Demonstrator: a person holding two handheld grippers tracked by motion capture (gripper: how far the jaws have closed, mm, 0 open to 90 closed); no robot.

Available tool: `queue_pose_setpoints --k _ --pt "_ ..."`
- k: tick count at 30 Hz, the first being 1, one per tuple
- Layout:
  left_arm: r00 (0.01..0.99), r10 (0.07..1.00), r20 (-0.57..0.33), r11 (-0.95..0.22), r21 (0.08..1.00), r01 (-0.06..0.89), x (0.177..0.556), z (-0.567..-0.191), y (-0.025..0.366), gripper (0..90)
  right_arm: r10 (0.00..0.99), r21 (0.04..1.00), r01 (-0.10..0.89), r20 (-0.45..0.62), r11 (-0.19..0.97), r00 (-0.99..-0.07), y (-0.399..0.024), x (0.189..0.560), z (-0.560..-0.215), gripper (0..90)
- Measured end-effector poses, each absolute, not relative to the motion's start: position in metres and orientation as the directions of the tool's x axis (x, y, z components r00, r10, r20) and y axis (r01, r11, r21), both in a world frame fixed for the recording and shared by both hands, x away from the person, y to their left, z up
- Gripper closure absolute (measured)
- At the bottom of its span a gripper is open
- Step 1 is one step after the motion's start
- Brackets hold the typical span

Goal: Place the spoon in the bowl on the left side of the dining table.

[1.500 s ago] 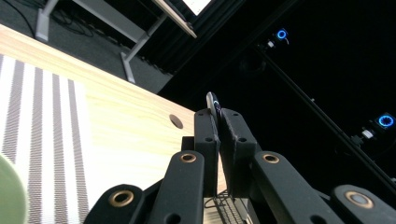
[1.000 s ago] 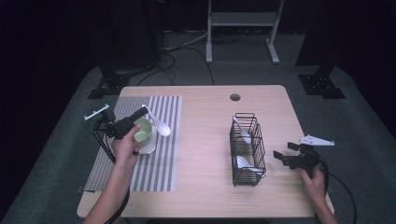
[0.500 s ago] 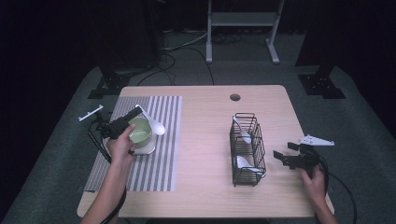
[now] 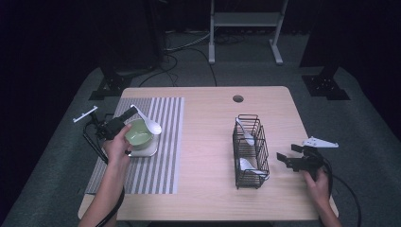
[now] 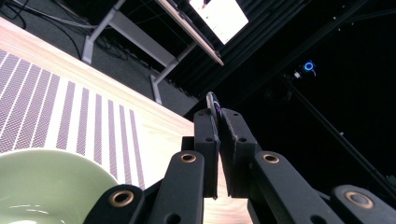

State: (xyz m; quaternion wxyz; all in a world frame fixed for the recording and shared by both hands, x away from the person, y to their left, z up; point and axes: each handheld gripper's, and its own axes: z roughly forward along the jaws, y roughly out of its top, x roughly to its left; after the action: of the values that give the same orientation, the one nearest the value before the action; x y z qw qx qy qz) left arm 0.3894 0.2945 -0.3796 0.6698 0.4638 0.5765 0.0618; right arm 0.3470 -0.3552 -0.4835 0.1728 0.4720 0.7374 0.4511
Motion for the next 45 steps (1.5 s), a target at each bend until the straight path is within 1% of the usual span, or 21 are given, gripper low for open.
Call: queue_pose_setpoints --k 28,45 --pt "0.269 0.646 -0.714 0.592 0.692 0.413 0.394 -0.381 0.327 85.8 0.854 0.826 0.546 0.176 0.142 -0.489 -0.356 0.347 -0.484 13.4" --pt "0.224 0.651 -0.726 0.620 0.678 0.395 0.395 -0.392 0.348 85.8 0.854 0.825 0.546 0.174 0.145 -0.490 -0.355 0.348 -0.484 13.4"
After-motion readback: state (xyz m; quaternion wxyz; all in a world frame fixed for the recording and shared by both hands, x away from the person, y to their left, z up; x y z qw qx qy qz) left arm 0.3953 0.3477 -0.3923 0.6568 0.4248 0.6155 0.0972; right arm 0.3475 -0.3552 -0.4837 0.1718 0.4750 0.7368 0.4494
